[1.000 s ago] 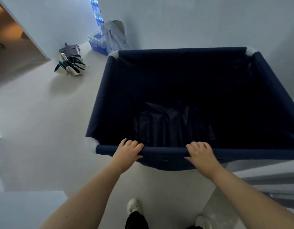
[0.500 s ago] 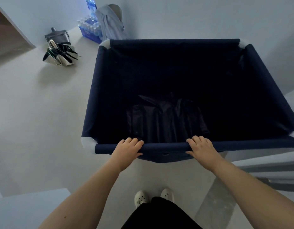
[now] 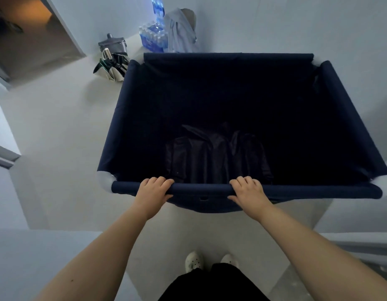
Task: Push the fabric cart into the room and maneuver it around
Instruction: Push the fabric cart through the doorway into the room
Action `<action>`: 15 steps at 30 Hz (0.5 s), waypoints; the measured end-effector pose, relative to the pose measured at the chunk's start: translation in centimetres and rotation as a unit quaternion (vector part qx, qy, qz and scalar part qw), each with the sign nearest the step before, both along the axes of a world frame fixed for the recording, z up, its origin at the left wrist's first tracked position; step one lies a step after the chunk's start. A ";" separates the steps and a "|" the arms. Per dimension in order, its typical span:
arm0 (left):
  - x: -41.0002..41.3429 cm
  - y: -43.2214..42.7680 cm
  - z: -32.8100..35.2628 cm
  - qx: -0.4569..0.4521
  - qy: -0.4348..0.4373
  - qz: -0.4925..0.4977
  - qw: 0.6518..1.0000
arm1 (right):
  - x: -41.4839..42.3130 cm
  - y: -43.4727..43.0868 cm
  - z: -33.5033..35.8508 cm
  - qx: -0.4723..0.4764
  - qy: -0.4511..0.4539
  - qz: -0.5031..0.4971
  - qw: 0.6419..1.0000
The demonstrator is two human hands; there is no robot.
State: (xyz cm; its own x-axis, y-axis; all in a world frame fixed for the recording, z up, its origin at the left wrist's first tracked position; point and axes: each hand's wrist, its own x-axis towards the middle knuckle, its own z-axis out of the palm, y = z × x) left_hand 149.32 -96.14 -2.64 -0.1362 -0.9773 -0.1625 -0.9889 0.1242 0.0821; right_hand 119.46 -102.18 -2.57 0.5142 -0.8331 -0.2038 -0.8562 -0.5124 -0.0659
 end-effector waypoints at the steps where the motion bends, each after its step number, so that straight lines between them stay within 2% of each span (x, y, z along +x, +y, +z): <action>1: 0.6 0.1 0.0 -0.001 -0.001 0.012 1.000 | 0.7 -0.2 0.0 0.000 -0.004 0.004 1.000; 8: 3.0 1.2 -0.4 -0.009 -0.022 0.085 0.996 | 4.3 -2.0 -0.2 0.011 -0.024 0.041 0.999; 15: 3.8 1.2 -1.0 -0.015 -0.022 0.136 0.990 | 1.7 -4.9 0.5 -0.011 -0.041 -0.007 0.999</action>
State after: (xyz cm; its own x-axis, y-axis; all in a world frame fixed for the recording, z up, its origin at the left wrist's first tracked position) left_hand 153.14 -94.97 -3.60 0.1393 -0.9812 -0.1337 -0.9886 -0.1456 0.0387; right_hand 121.19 -107.10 -2.10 0.5161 -0.8444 -0.1433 -0.8559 -0.5019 -0.1250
